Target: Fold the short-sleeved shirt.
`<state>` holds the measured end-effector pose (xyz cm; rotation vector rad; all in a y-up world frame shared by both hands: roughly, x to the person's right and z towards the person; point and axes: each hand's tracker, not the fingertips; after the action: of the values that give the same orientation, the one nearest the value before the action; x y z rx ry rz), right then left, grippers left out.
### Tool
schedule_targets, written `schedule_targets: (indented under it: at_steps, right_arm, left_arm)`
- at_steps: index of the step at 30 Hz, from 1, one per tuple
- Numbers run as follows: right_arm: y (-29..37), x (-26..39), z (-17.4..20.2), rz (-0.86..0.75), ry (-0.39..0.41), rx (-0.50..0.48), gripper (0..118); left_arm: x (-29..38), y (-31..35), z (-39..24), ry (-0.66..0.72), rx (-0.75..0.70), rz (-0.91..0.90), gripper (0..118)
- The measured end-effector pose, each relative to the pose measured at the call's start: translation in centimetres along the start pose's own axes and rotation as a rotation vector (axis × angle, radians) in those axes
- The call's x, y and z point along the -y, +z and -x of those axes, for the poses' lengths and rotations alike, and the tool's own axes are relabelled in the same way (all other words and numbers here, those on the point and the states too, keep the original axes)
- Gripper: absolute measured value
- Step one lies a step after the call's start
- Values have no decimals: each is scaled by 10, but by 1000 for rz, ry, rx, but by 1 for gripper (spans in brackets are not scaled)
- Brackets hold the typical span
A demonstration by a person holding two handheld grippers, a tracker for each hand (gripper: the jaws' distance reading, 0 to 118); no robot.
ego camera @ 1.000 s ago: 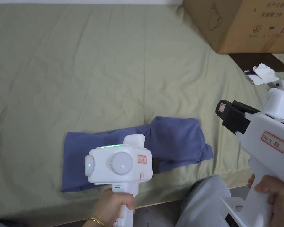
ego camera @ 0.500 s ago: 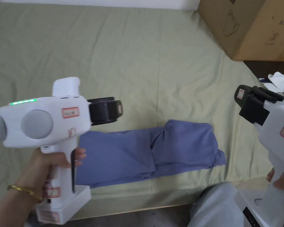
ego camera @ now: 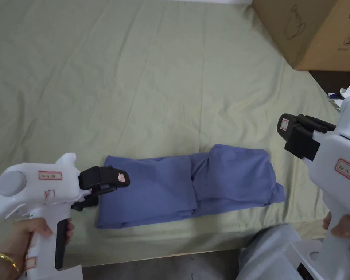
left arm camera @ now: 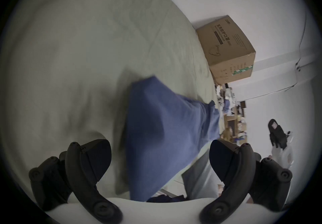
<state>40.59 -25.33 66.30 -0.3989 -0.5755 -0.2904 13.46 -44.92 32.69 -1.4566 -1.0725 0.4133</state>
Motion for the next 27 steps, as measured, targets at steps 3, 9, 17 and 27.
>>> schedule_targets:
  at_steps: [3, 9, 17, 27]
  right_arm:
    - [-1, 3, 1, 13, 1, -2, 0]
    - [-10, 12, 5, 62, 9, -13, 0]
    - [-10, 12, 7, 75, 25, -32, 0]
    - [-5, 6, -3, 43, -3, -51, 0]
  left_arm:
    - [5, -10, -4, -4, -9, -17, 113]
    - [-2, -26, -28, -5, -319, -22, 8]
    - [-5, 8, -54, 43, -294, -79, 8]
    - [-20, 114, -50, -35, -721, -250, 8]
